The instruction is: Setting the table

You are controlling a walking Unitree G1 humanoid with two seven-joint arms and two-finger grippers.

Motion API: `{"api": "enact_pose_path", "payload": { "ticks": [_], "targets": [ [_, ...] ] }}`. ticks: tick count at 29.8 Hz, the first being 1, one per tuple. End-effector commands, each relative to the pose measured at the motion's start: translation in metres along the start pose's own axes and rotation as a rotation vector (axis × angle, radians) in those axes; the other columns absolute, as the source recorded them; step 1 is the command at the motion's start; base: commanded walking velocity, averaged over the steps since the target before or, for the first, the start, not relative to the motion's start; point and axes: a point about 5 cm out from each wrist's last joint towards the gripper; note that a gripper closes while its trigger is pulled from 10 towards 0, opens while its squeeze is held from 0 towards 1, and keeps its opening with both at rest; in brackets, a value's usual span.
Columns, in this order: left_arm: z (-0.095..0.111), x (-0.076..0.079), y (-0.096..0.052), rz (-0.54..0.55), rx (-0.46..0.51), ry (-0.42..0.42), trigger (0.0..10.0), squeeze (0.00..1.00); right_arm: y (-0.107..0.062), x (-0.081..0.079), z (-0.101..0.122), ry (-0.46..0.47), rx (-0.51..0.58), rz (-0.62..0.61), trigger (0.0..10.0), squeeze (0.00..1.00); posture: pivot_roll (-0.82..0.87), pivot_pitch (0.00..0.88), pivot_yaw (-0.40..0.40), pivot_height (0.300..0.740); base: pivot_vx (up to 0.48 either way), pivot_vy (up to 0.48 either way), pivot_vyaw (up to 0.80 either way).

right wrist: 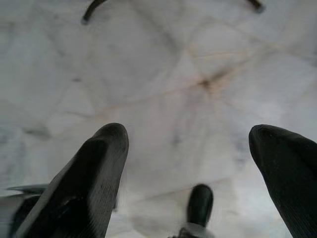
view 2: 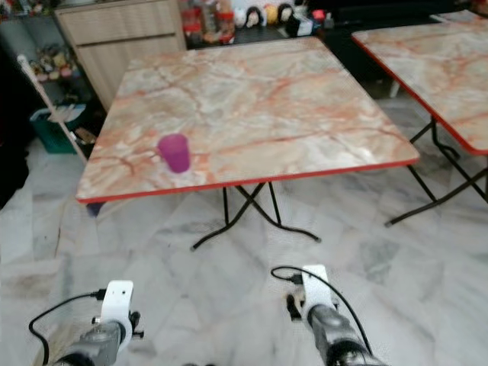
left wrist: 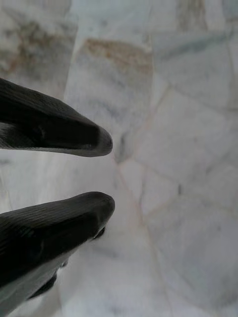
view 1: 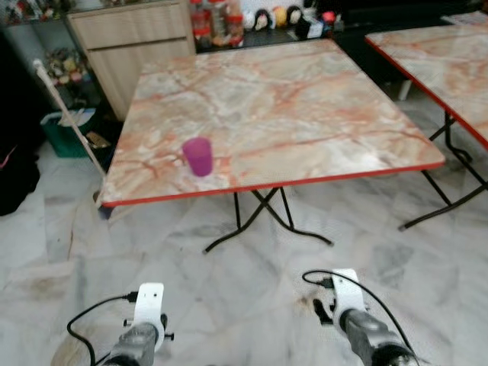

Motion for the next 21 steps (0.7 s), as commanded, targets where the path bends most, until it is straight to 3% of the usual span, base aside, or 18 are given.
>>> {"api": "enact_pose_path", "payload": {
  "ticks": [1,4,11,14,16,21],
  "targets": [
    [-0.0020,0.0000,-0.0002,0.002,-0.004,0.019,10.0,0.00,-0.0007,0.0050,-0.0024,0.002,-0.007,-0.013,10.0,0.00,-0.06,0.055,0.084,0.740,0.000,0.000,0.00],
    [-0.0011,0.0003,-0.0002,-0.006,0.003,0.027,10.0,0.00,-0.0007,0.0047,-0.0023,0.004,-0.005,-0.010,10.0,0.00,-0.06,0.054,0.085,0.740,0.107,0.000,0.00],
    [-0.0009,-0.0002,-0.0002,-0.004,0.005,0.034,10.0,0.00,-0.0006,0.0046,-0.0005,-0.046,0.002,0.000,10.0,0.00,-0.06,0.054,0.086,0.740,0.446,0.000,0.08],
    [-0.0008,-0.0002,-0.0002,-0.004,0.006,0.034,10.0,0.00,-0.0006,0.0046,-0.0008,-0.034,0.003,-0.001,10.0,0.00,-0.06,0.054,0.086,0.740,0.469,0.000,0.62],
    [-0.0008,-0.0002,-0.0002,-0.004,0.007,0.034,10.0,0.00,-0.0006,0.0042,-0.0015,0.004,0.006,-0.006,10.0,0.00,-0.06,0.054,0.086,0.740,0.471,0.000,0.00],
    [-0.0007,-0.0001,-0.0002,-0.005,0.008,0.036,10.0,0.00,-0.0006,0.0043,-0.0013,-0.007,0.006,-0.004,10.0,0.00,-0.06,0.054,0.086,0.740,0.472,0.000,0.00]
  ]
}}
Point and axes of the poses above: a point about 5 cm out from each wrist's last joint towards the gripper, its own y axis pointing out of the wrist towards the gripper, its own z axis along the axis of the wrist's last joint, x = y × z, and after that the axes turned 8 degrees about -y, right-handed
